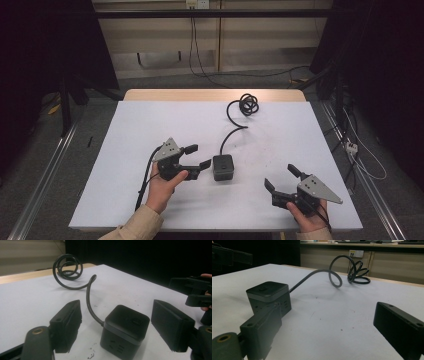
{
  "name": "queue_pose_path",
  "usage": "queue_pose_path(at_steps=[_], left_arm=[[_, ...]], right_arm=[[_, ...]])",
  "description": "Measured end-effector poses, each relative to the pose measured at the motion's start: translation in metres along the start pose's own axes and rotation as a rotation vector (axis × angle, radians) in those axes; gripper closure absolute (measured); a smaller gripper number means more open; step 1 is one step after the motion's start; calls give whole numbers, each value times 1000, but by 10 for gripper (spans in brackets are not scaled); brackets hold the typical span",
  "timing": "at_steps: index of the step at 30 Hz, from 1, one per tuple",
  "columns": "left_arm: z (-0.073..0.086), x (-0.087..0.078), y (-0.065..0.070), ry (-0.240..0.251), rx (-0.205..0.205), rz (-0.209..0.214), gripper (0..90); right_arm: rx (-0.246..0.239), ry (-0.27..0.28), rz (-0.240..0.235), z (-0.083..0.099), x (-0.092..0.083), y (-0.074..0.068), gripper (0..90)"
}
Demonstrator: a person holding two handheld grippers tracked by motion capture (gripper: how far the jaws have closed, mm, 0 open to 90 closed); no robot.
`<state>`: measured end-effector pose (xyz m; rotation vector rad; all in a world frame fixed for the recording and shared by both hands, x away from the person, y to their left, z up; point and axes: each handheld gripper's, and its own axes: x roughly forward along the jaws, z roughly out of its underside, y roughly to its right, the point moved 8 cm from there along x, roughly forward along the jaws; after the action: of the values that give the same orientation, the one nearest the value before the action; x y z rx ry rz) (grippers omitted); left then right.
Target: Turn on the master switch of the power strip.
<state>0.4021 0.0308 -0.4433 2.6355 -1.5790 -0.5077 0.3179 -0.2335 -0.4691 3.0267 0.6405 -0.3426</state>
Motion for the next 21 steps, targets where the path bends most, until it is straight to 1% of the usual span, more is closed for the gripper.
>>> queue_pose_path(at_steps=[2, 4, 6, 7, 11, 14, 15, 18, 19, 21], left_arm=[[0, 1, 1, -6, 5, 3, 263], [-1, 2, 1, -8, 1, 8, 292], [0, 3, 1, -13, -1, 9, 301], [-1, 4, 1, -12, -3, 10, 337], [-1, 5, 2, -17, -8, 18, 402], [-1, 7, 2, -19, -12, 25, 416], [-1, 8, 3, -27, -14, 27, 455], [-2, 9, 4, -25, -19, 34, 478], [-1, 10, 4, -34, -12, 41, 486], [-1, 11, 5, -37, -11, 43, 512]], right_arm=[[-1, 0, 0, 0, 0, 0, 76], [-1, -1, 0, 0, 0, 0, 76], [-1, -1, 0, 0, 0, 0, 76], [0, -1, 0, 0, 0, 0, 76], [-2, -1, 0, 0, 0, 0, 78], [-2, -1, -1, 0, 0, 0, 79], [-2, 0, -2, 0, 0, 0, 79], [-3, -2, -2, 0, 0, 0, 80], [-3, -1, -2, 0, 0, 0, 80], [-3, -1, -2, 0, 0, 0, 81]])
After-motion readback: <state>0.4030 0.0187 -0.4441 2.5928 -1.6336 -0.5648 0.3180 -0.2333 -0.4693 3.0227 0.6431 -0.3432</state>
